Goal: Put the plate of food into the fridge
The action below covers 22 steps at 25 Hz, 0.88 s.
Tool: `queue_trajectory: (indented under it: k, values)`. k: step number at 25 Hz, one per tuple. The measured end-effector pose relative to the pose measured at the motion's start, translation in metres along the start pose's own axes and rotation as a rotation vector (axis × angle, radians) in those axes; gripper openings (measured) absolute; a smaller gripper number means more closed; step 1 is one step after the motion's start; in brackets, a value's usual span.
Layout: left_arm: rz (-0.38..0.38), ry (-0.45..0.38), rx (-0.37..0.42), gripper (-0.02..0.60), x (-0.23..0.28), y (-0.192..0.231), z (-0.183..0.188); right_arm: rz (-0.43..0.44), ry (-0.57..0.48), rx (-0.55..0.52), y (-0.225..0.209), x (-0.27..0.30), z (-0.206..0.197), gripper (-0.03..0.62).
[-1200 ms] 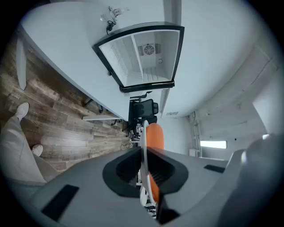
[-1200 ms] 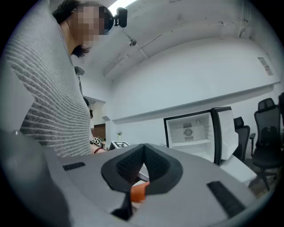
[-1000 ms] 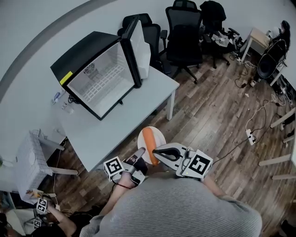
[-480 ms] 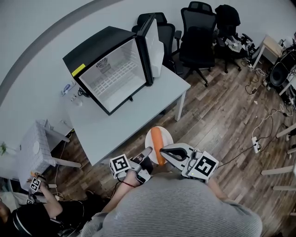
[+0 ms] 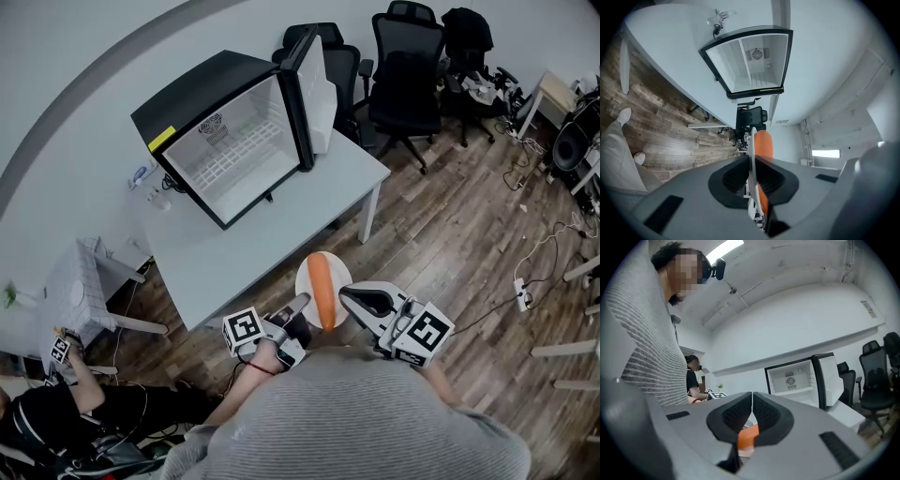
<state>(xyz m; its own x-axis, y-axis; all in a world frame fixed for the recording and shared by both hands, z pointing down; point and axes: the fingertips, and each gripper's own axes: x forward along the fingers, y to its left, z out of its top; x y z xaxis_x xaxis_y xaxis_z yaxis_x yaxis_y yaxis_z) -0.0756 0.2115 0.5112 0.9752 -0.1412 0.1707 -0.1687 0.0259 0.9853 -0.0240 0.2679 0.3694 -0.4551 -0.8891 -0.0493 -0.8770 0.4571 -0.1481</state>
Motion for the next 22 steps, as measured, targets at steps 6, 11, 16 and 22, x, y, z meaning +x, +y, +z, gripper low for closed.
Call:
queue_trajectory:
  k: [6,11,16,22]
  values:
    - [-0.015,-0.025,-0.037,0.036,0.003,-0.006,-0.005,0.023,-0.009,0.002,0.005,-0.012,0.001,0.015]
    - [-0.006,-0.044,-0.034,0.036,0.001,-0.002,0.003,-0.001,-0.018,0.033,-0.007,-0.016,-0.003,0.015]
    - [-0.012,-0.078,-0.062,0.037,0.004,-0.003,0.032,-0.024,-0.006,0.047,-0.031,0.005,-0.005,0.015]
    - [-0.054,-0.111,-0.058,0.037,0.021,-0.015,0.080,-0.013,-0.002,0.058,-0.062,0.042,-0.001,0.015]
